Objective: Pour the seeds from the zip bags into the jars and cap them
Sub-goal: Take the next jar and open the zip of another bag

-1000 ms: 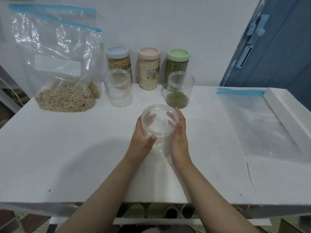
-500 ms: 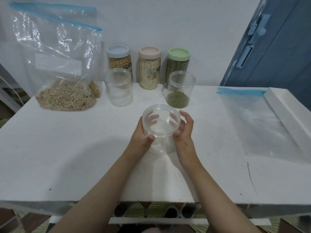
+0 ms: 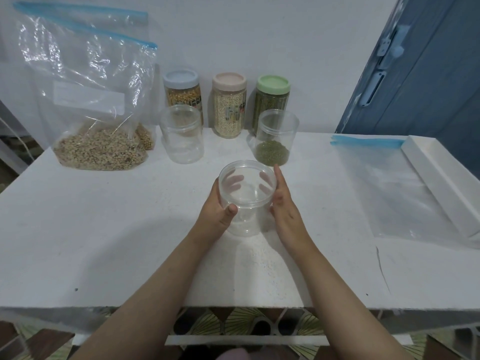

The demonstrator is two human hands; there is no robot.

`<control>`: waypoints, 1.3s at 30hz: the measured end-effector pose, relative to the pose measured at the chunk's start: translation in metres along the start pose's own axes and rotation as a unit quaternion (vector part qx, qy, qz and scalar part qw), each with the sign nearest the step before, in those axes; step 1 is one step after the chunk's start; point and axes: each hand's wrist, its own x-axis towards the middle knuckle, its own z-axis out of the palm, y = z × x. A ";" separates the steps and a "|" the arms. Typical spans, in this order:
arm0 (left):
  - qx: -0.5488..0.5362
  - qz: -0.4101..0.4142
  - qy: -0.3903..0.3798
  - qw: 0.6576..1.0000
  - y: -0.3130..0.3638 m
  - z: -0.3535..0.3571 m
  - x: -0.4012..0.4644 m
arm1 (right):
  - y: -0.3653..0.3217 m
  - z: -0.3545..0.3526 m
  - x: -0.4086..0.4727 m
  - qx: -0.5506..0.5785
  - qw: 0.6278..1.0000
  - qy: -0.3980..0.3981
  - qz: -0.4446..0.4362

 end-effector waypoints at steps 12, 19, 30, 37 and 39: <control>0.010 0.005 -0.003 1.000 0.009 -0.001 0.001 | -0.022 -0.018 0.026 -0.056 0.993 0.004 -0.104; 0.025 0.013 0.009 1.000 0.006 0.006 -0.006 | -0.034 -0.038 0.040 -0.028 0.952 0.294 -0.079; 0.000 0.013 0.023 1.000 0.015 0.042 -0.010 | 0.050 -0.090 0.011 -0.435 0.846 0.263 0.161; -0.005 0.016 0.038 0.999 0.017 0.048 -0.011 | 0.054 -0.089 0.005 -0.363 0.866 0.311 0.147; -0.006 0.014 0.037 0.999 0.016 0.049 -0.012 | 0.047 -0.084 0.002 -0.372 0.866 0.306 0.135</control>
